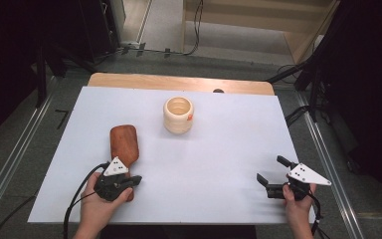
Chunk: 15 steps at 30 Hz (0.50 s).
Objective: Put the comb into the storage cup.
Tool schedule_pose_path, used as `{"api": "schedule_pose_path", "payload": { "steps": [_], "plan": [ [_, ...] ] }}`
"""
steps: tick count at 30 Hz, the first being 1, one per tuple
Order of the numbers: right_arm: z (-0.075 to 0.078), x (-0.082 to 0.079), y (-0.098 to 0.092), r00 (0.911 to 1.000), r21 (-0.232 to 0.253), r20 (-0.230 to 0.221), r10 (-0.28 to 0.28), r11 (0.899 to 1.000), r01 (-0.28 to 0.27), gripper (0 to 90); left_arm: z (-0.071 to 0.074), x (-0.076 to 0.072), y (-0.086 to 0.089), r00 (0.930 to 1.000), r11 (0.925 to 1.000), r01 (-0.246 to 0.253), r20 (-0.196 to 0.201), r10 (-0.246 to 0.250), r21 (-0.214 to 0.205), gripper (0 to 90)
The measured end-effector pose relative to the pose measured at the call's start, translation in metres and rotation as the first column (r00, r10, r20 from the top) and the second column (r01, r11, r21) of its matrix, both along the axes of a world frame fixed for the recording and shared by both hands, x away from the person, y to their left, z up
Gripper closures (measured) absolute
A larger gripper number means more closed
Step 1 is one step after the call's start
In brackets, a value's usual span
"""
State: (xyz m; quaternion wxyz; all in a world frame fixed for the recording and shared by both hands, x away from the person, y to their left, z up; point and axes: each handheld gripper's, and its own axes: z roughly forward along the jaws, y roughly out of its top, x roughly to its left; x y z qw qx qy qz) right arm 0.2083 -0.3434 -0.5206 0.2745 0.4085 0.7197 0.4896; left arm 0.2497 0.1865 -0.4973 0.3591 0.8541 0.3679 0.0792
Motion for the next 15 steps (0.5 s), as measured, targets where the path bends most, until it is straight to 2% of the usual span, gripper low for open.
{"api": "schedule_pose_path", "payload": {
  "steps": [8, 15],
  "plan": [
    [0.0, 0.0, 0.0, 1.0, -0.002, 0.004, 0.007, 1.0, -0.007, 0.0, 0.001, 0.0, 0.017, 0.9983, 0.9983, -0.058, -0.01, 0.058, -0.005, 90.0],
    [0.0, 0.0, 0.0, 1.0, -0.003, 0.004, 0.006, 1.0, -0.005, 0.0, 0.003, 0.0, 0.034, 0.9946, 0.9946, -0.103, -0.007, 0.103, 0.01, 90.0]
  ]
}}
